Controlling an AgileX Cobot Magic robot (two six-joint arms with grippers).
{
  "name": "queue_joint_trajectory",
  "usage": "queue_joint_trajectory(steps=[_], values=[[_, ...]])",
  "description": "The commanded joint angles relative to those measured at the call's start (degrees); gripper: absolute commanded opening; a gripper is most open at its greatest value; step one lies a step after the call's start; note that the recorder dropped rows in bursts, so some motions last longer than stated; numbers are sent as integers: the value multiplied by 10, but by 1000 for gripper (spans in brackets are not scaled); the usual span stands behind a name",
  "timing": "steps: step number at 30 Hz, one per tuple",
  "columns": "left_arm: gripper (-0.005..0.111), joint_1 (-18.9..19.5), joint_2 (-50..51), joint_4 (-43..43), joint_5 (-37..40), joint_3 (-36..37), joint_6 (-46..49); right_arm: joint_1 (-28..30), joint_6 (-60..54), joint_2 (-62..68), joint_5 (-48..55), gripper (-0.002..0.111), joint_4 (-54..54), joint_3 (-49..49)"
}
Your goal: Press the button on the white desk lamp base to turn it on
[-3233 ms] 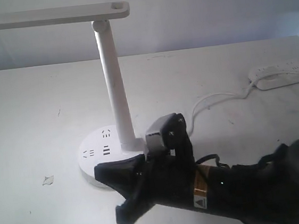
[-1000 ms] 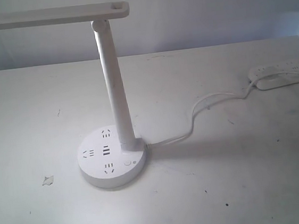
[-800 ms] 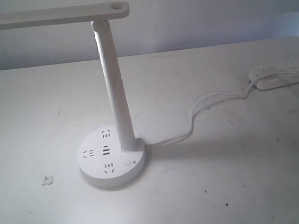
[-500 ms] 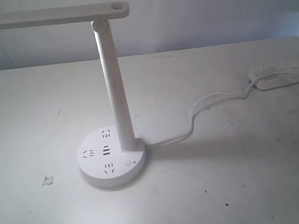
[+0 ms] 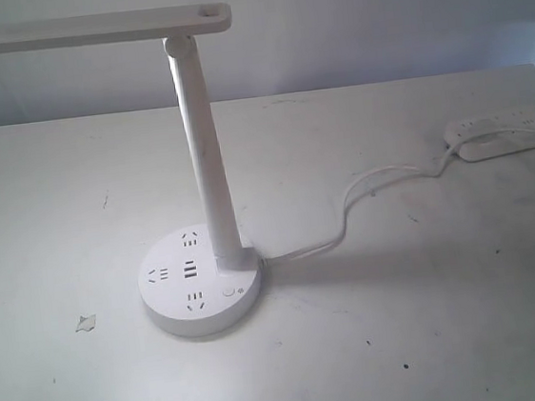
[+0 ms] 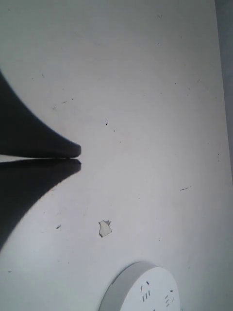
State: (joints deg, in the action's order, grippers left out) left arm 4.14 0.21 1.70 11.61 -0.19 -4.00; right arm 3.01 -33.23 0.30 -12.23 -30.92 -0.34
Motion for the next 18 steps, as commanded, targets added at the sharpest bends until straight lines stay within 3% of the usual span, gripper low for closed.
queue_joint_trajectory(steps=[1,7,18], values=[[0,-3,-2,1,-1,2,0,63,1,-3,-1,0,1,3],[0,-3,-2,1,-1,2,0,128,1,-3,1,0,1,3],[0,-3,-2,1,-1,2,0,130,1,-3,20,0,1,3]])
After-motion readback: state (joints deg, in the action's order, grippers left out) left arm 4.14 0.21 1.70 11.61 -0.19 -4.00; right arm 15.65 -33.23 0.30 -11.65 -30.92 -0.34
